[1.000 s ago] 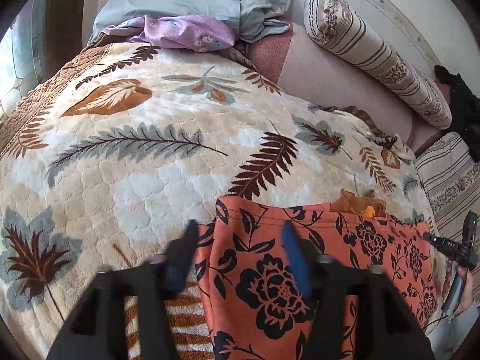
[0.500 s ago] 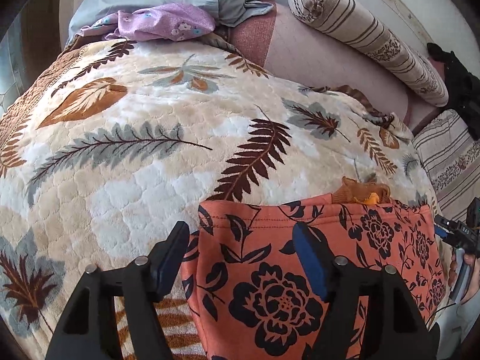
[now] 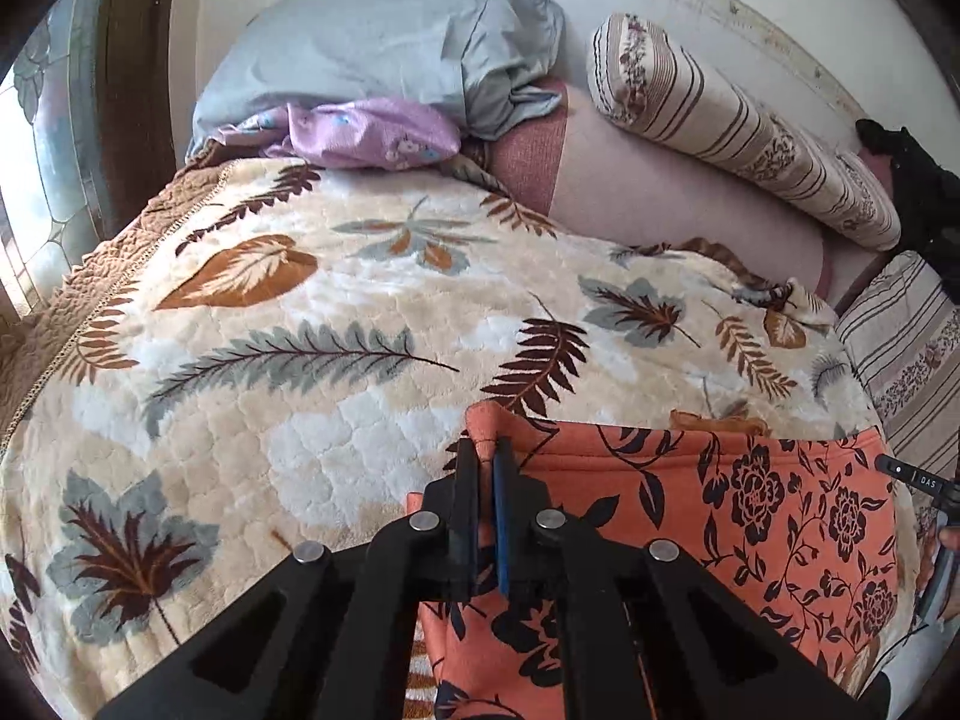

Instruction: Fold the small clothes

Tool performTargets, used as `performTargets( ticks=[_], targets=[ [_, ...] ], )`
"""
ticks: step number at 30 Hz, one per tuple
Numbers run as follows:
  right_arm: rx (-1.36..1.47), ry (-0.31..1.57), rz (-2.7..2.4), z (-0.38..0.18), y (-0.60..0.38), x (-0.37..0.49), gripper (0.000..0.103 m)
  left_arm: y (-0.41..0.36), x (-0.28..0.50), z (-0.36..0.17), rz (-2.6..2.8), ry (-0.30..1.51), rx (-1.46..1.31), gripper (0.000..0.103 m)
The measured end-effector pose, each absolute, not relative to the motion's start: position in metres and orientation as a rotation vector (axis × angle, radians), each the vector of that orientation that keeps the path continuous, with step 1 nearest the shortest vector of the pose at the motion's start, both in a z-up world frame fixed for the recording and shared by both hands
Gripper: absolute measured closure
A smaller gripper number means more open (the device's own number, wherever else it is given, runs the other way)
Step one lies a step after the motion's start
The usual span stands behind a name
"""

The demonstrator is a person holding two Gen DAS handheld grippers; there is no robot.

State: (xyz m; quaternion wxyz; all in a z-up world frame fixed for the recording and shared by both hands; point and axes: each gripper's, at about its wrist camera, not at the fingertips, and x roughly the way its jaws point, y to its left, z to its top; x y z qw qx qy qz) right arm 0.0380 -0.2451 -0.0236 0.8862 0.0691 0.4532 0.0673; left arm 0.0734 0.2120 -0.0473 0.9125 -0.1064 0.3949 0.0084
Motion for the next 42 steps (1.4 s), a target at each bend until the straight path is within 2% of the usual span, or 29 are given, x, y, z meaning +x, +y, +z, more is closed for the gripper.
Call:
performTargets(
  ticks=[3,6,8,10,11,12,13,18,19,21,22,23,26,28,32,34,38,42],
  targets=[
    [0.158,0.948,0.129,-0.032,-0.248,0.051,0.096,0.218,0.082,-0.066,0.058,0.853,-0.219,0.099],
    [0.225,1.075,0.114,-0.079,-0.255,0.077,0.096,0.224,0.113,-0.117,0.084,0.986,-0.249,0.098],
    [0.272,1.069,0.104,-0.091,-0.259,0.077,0.094,0.222,0.126,-0.135,0.085,1.031,-0.226,0.093],
    [0.289,1.060,0.093,-0.084,-0.260,0.072,0.092,0.219,0.124,-0.124,0.085,0.995,-0.206,0.085],
    [0.272,1.058,0.092,-0.078,-0.259,0.068,0.088,0.220,0.121,-0.116,0.083,0.982,-0.216,0.077],
    [0.245,1.053,0.083,-0.072,-0.259,0.064,0.086,0.223,0.117,-0.107,0.077,0.959,-0.238,0.063],
    [0.225,1.037,0.071,-0.063,-0.260,0.058,0.084,0.227,0.110,-0.097,0.066,0.928,-0.267,0.058],
    [0.298,0.942,0.164,-0.015,-0.260,0.012,0.080,0.232,0.048,-0.052,0.017,0.848,-0.319,0.056],
    [0.321,0.933,0.215,-0.010,-0.254,0.002,0.073,0.228,0.035,-0.049,0.002,0.846,-0.320,0.056],
    [0.396,0.940,0.334,-0.011,-0.244,-0.017,0.040,0.214,0.008,-0.050,-0.037,0.859,-0.307,0.055],
    [0.446,0.952,0.390,-0.017,-0.239,-0.026,0.013,0.206,-0.003,-0.057,-0.043,0.879,-0.300,0.052],
    [0.483,0.959,0.429,-0.026,-0.236,-0.034,0.010,0.197,-0.010,-0.070,-0.036,0.928,-0.275,0.052],
    [0.530,1.086,0.315,-0.076,-0.244,-0.045,0.011,0.187,-0.026,-0.128,0.092,1.135,-0.232,0.051],
    [0.634,1.026,0.303,-0.085,-0.263,-0.057,0.018,0.185,-0.046,-0.120,0.106,1.079,-0.226,0.050],
    [0.627,0.968,0.276,-0.055,-0.266,-0.078,0.016,0.197,-0.065,-0.109,0.124,1.069,-0.302,0.050],
    [0.605,0.934,0.335,-0.045,-0.260,-0.085,0.016,0.204,-0.068,-0.120,0.134,1.101,-0.347,0.050],
    [0.607,1.049,0.292,-0.080,-0.263,-0.089,0.016,0.203,-0.071,-0.120,0.152,1.102,-0.337,0.050],
    [0.683,0.943,0.284,-0.065,-0.279,-0.116,0.016,0.201,-0.084,-0.092,0.193,1.000,-0.288,0.050]
  ],
)
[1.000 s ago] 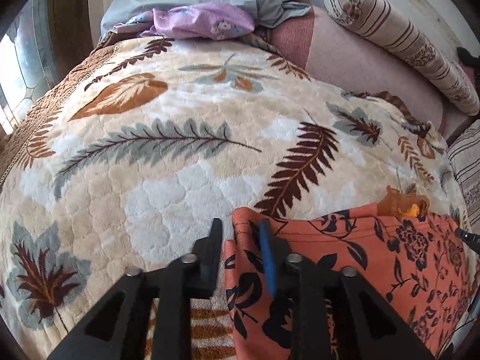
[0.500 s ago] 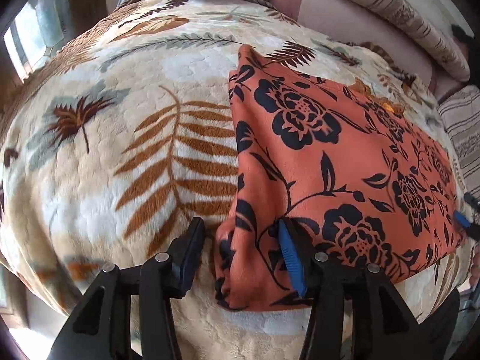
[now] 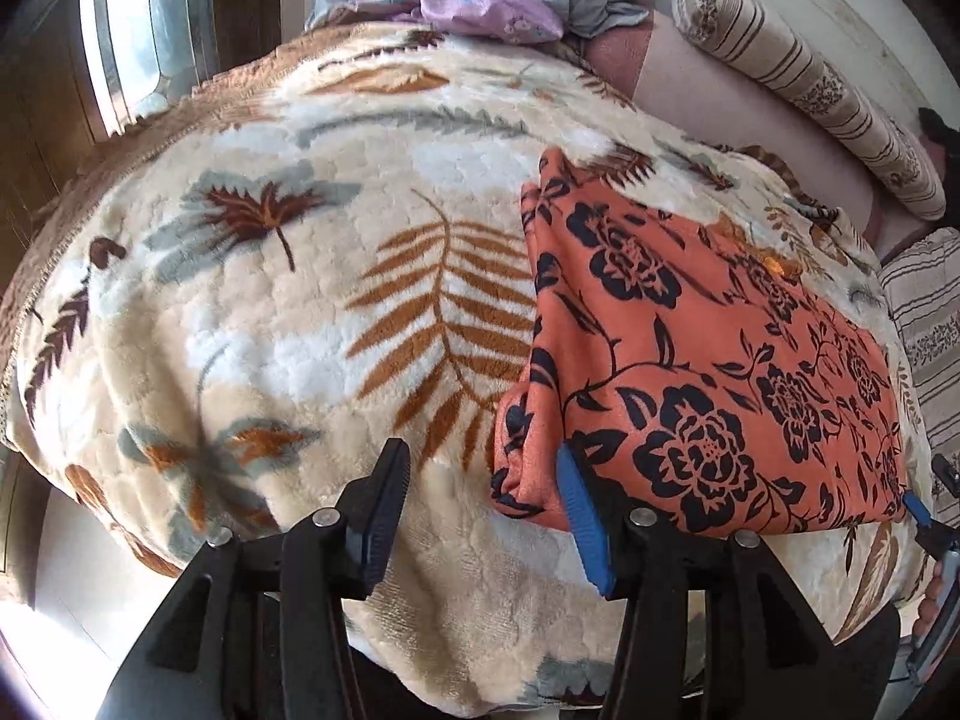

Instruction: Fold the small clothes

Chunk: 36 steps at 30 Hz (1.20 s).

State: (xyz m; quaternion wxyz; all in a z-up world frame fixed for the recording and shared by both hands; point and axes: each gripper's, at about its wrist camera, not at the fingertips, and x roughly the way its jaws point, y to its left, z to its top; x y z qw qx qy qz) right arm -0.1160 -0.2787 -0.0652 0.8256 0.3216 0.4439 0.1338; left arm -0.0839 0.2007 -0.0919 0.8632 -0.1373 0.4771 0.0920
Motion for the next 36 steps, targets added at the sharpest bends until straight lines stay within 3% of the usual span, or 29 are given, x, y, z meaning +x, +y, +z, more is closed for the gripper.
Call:
performTargets(
  ticks=[4,8,14,16,18,29,36],
  targets=[
    [0.834,0.909,0.307,-0.065,-0.286,-0.147,0.016,0.193,-0.087,-0.072,0.184,0.930,-0.256,0.049],
    [0.978,0.979,0.273,-0.101,-0.284,-0.163,0.016,0.172,-0.075,-0.064,0.144,0.895,-0.245,0.042],
    [1.132,0.913,0.196,-0.115,-0.293,-0.144,0.014,0.126,-0.051,-0.066,0.071,0.850,-0.241,0.041],
    [1.174,0.900,0.159,-0.118,-0.295,-0.139,0.014,0.115,-0.038,-0.085,0.085,0.886,-0.209,0.037],
    [1.185,0.891,0.133,-0.117,-0.296,-0.134,0.014,0.106,-0.021,-0.124,0.123,1.049,-0.145,0.036],
    [1.102,0.863,0.104,-0.103,-0.286,-0.121,0.015,0.078,-0.027,-0.067,0.054,0.885,-0.182,0.035],
    [1.089,0.877,0.104,-0.104,-0.282,-0.112,0.015,0.019,0.011,-0.068,-0.057,0.876,-0.107,0.035]
  ],
)
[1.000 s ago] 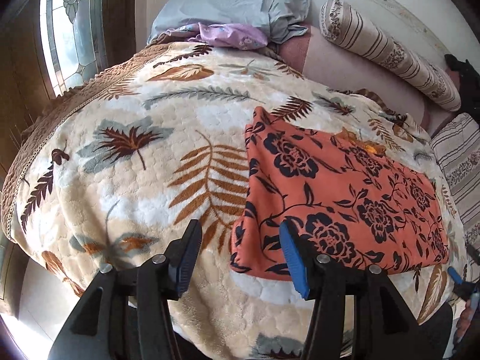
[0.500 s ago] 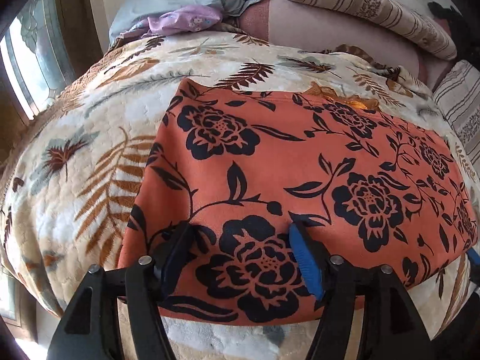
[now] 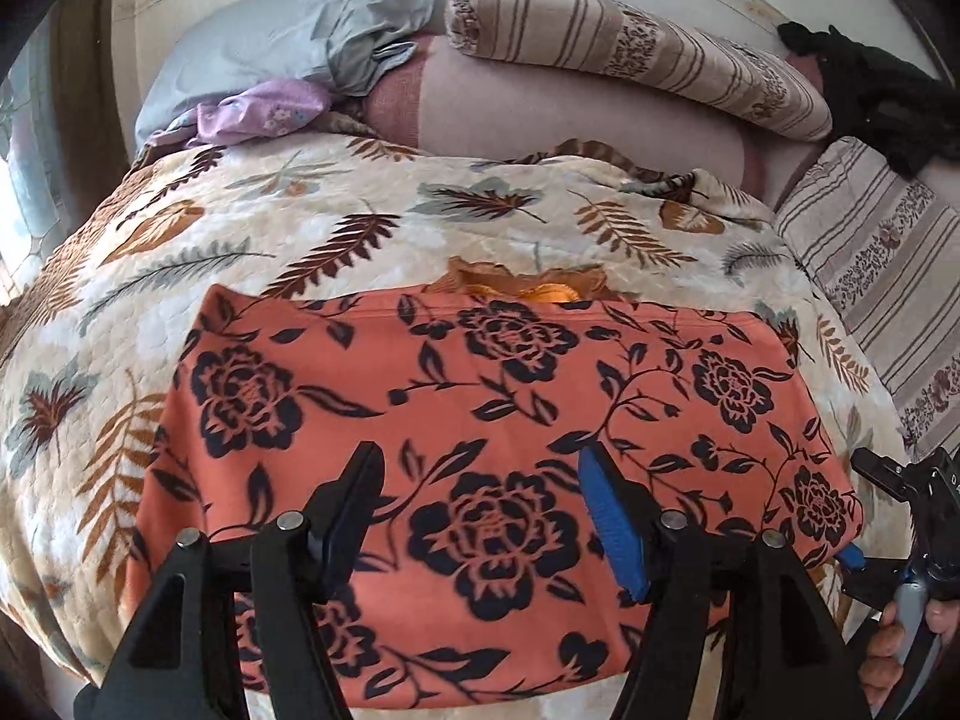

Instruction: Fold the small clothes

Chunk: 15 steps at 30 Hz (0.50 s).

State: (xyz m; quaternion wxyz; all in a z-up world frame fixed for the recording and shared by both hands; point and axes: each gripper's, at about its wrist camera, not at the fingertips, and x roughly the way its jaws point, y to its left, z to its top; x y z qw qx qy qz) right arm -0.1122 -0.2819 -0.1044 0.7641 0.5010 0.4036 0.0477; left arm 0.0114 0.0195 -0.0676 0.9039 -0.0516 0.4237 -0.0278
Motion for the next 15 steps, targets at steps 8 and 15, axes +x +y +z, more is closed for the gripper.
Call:
performTargets(
  ticks=[8,15],
  targets=[
    [0.986,0.889,0.094,-0.107,-0.273,-0.098,0.019,-0.022,0.041,-0.125,-0.053,1.008,0.032,0.024],
    [0.942,0.894,0.094,-0.105,-0.271,-0.097,0.029,-0.013,0.025,-0.102,-0.048,0.933,-0.041,0.024]
  ],
)
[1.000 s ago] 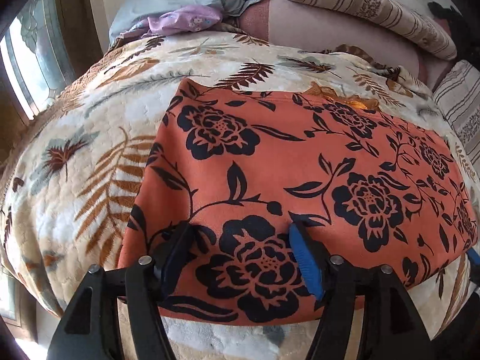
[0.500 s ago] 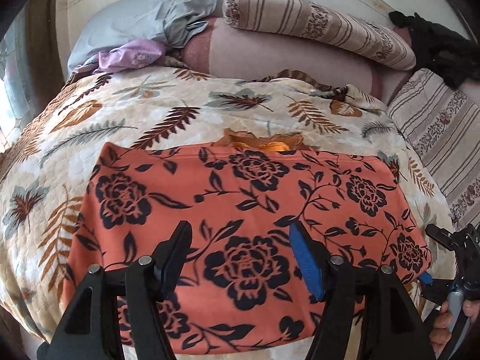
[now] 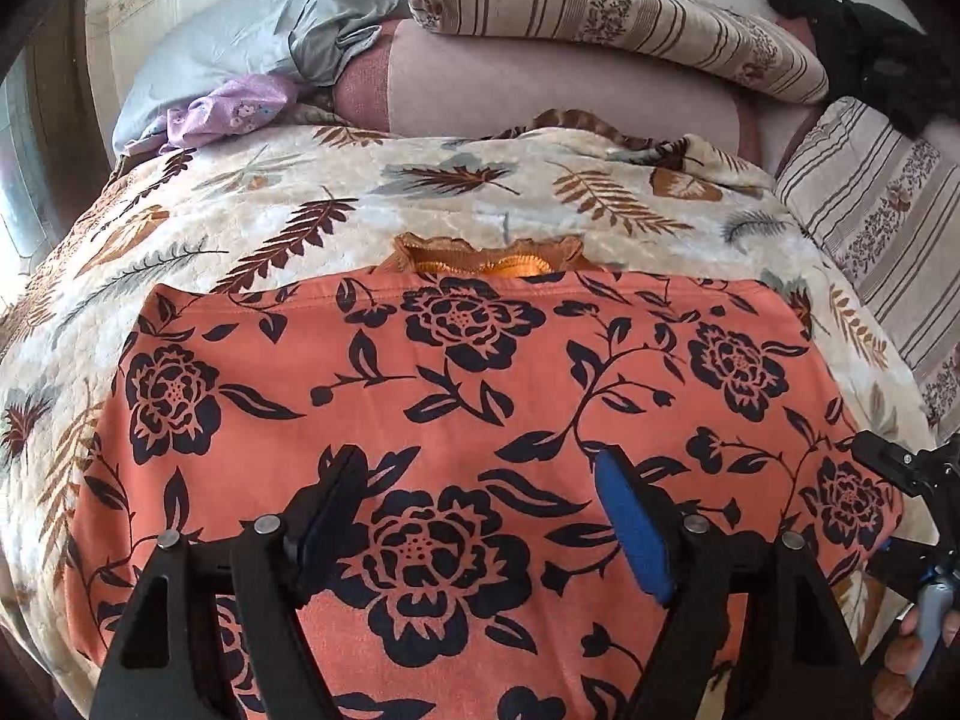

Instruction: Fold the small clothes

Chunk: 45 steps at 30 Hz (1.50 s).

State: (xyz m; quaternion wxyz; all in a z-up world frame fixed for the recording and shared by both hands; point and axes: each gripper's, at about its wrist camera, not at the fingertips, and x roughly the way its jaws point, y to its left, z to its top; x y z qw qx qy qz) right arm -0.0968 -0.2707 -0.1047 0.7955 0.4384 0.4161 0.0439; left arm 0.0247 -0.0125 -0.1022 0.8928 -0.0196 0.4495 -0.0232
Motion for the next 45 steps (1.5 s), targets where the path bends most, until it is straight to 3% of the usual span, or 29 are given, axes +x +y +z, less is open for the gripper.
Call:
performTargets(
  ticks=[2,4,8,11,12,17,23,37,43,45],
  targets=[
    [0.941,0.905,0.082,-0.106,-0.271,-0.096,0.040,-0.019,0.038,-0.131,-0.058,1.042,0.025,0.022],
    [0.938,0.911,0.080,-0.105,-0.272,-0.096,0.042,-0.020,0.034,-0.119,-0.052,1.006,0.032,0.022],
    [0.923,0.921,0.074,-0.104,-0.271,-0.096,0.043,-0.004,0.019,-0.093,-0.050,0.915,-0.064,0.020],
    [0.904,0.927,0.064,-0.106,-0.268,-0.090,0.041,0.001,0.031,-0.127,-0.026,1.072,-0.033,0.016],
    [0.889,0.939,0.061,-0.106,-0.266,-0.087,0.040,0.001,0.031,-0.131,-0.028,1.044,-0.013,0.013],
    [0.862,0.960,0.059,-0.102,-0.263,-0.083,0.039,0.008,0.030,-0.105,-0.014,1.043,-0.107,0.013],
    [0.799,0.996,0.019,-0.104,-0.260,-0.079,0.062,0.017,0.033,-0.118,0.011,1.074,-0.105,0.013],
    [0.795,0.991,0.029,-0.106,-0.262,-0.082,0.066,0.031,0.016,-0.090,0.044,0.999,-0.095,0.013],
    [0.863,0.989,0.046,-0.110,-0.269,-0.081,0.065,0.024,0.021,-0.127,0.064,1.038,-0.015,0.012],
    [0.805,0.997,0.057,-0.102,-0.264,-0.075,0.071,0.021,0.021,-0.124,0.057,1.044,0.009,0.013]
  ],
)
